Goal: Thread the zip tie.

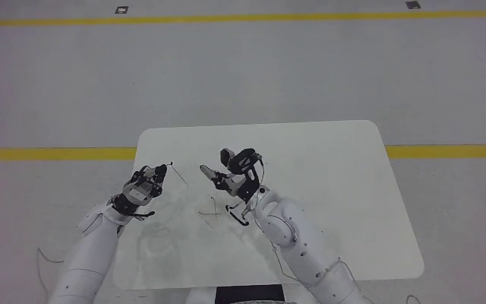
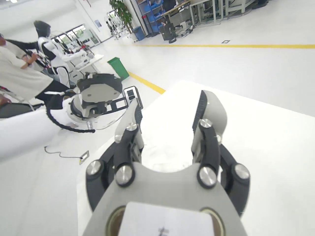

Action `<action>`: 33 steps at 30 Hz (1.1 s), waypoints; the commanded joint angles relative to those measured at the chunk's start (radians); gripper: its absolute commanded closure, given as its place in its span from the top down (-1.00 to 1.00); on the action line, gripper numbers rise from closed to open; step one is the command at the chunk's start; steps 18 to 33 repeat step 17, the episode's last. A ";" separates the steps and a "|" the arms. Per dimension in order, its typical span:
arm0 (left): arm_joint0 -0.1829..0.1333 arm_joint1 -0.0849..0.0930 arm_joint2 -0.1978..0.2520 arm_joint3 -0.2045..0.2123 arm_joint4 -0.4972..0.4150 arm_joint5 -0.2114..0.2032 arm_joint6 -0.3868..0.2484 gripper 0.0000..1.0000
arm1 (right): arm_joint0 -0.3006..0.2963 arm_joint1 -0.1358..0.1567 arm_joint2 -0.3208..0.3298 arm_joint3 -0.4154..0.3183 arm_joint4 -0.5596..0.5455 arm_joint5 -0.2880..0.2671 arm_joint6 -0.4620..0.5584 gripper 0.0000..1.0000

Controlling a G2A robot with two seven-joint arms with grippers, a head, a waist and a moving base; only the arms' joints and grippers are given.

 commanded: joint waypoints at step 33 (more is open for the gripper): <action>0.000 -0.001 0.003 -0.011 -0.010 0.003 0.013 -1.00 | -0.082 0.043 0.099 -0.171 0.224 -0.035 -0.002 1.00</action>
